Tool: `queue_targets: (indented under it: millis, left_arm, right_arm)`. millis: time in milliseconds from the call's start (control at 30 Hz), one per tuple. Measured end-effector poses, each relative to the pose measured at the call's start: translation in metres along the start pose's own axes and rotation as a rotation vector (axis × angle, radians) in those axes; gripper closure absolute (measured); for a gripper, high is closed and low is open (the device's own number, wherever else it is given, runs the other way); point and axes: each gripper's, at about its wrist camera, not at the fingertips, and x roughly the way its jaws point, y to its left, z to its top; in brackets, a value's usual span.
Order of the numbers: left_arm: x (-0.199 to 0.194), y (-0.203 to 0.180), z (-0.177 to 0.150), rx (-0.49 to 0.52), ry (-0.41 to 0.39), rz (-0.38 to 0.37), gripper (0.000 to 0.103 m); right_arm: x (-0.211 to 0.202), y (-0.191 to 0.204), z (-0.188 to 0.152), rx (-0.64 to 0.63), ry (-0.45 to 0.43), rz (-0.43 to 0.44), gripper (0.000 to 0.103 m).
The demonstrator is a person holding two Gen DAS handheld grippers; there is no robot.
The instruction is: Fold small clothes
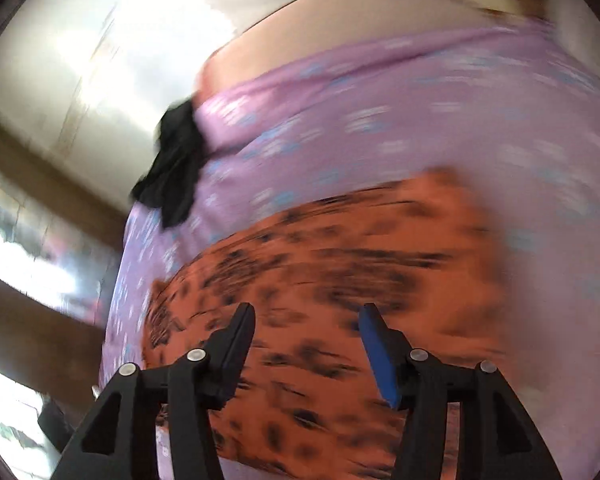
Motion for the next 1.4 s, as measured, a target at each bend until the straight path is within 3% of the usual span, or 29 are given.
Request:
queue_targets:
  millis: [100,233,400,600,1100,1233,1333,1400]
  left_arm:
    - [0.008,-0.020,-0.004,0.045,0.024,-0.005,0.016]
    - [0.031,-0.036,-0.009,0.082,0.095,-0.003,0.016]
    - [0.045,-0.046,-0.011,0.108,0.096,0.018,0.011]
    - [0.051,-0.041,-0.007,0.072,0.111,-0.013,0.009]
    - [0.054,-0.037,-0.005,0.104,0.113,-0.045,0.009]
    - [0.054,-0.037,-0.005,0.105,0.111,-0.046,0.009]
    - [0.054,-0.037,-0.005,0.108,0.110,-0.047,0.009]
    - [0.054,-0.037,-0.005,0.109,0.108,-0.047,0.009]
  right_arm:
    - [-0.019,-0.061,0.002,0.173,-0.056,0.020,0.039]
    - [-0.005,-0.111,-0.001,0.363,-0.061,0.061,0.039]
    - [0.028,-0.127,0.008,0.384,0.032,0.074,0.039]
    - [0.058,-0.111,0.015,0.315,0.070,0.130,0.038]
    - [0.099,-0.067,0.021,0.185,0.058,0.134,0.041]
    - [0.107,-0.049,0.015,0.133,0.130,0.140,0.071]
    - [0.104,-0.029,0.010,0.052,0.131,0.102,0.073]
    - [0.096,-0.021,0.009,0.038,0.113,0.121,0.074]
